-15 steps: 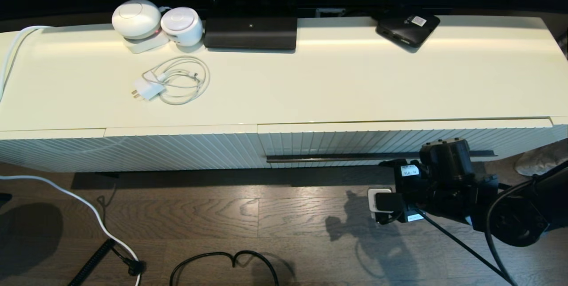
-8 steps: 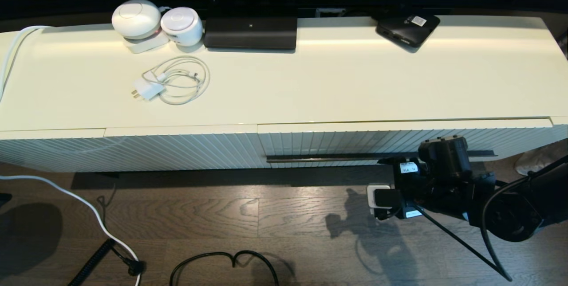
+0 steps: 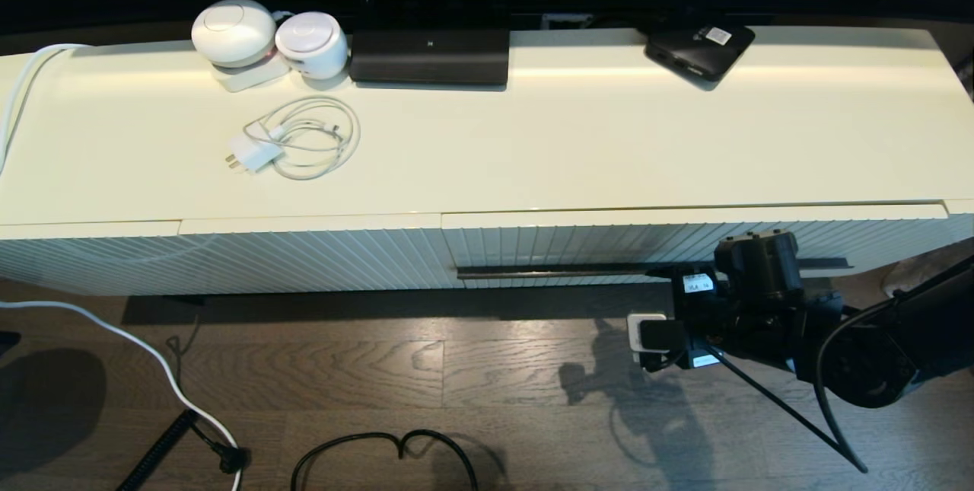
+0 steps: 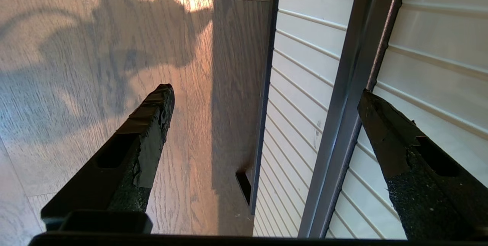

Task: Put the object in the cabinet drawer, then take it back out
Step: Open the drawer

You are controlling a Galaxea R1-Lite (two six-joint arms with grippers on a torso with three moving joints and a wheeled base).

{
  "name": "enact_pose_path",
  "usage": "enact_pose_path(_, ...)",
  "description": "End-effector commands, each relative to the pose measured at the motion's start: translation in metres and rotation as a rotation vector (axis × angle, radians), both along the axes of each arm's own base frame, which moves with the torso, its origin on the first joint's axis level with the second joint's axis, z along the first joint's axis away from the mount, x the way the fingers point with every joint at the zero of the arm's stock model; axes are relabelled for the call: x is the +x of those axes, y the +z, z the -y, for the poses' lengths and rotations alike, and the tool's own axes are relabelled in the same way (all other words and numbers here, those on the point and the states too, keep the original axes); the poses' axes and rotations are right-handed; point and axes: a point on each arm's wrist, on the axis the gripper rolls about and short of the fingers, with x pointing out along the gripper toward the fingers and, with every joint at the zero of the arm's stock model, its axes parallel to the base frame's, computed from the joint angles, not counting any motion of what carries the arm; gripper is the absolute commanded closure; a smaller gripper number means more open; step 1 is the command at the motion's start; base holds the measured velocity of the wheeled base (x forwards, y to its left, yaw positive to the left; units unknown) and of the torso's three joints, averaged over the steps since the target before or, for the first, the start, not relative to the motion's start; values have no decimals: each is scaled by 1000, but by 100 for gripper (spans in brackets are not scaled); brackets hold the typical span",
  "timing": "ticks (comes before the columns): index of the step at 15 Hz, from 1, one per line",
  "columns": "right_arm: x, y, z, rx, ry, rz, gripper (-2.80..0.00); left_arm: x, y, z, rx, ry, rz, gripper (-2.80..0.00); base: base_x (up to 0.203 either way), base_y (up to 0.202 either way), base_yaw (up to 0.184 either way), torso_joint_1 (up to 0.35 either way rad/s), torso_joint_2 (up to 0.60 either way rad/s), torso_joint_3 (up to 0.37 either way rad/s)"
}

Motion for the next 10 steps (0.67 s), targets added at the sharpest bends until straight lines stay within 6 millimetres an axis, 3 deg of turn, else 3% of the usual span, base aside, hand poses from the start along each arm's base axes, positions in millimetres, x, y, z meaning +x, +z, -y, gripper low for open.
enact_pose_path(1,3,0,-1,-5,2,5,-280,0,0,0,0,0,2,0,0,0,0,0,0,0)
enact_pose_path(10,16,-1,2,2,-1,12,-280,0,0,0,0,0,2,0,0,0,0,0,0,0)
